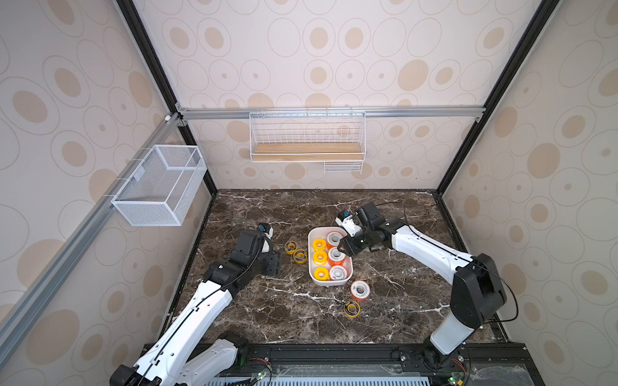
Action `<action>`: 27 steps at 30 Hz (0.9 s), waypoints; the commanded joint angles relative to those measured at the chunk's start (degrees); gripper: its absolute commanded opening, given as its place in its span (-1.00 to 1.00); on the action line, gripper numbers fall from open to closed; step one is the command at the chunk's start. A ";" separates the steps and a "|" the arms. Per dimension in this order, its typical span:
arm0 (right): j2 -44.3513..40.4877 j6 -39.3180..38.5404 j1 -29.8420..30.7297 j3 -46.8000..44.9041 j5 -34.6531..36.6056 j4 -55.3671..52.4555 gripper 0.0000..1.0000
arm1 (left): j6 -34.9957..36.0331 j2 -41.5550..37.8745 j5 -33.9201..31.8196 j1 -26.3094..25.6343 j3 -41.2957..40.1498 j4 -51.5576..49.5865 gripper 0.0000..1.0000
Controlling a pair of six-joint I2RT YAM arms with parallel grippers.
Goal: Put the sealing tape into the storage box
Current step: Place the sealing tape in the storage box, then move the sealing tape to the center of the board.
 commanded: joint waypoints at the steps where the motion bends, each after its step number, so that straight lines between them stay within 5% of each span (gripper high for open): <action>1: -3.77 2.35 -2.82 -5.10 -0.04 3.90 0.05 | 0.84 1.08 3.58 0.60 1.55 -1.02 0.38; 8: -9.74 4.82 -8.75 -15.40 -0.50 8.43 0.04 | -4.96 3.16 10.37 -2.29 0.49 2.29 0.27; 17: -13.89 6.30 -9.28 -22.21 3.83 3.44 0.05 | -11.66 4.37 10.45 -12.52 -5.40 9.67 0.20; 27: -14.19 8.33 -9.20 -28.97 -2.44 1.01 0.04 | -15.49 5.60 10.29 -20.81 -12.56 17.23 0.18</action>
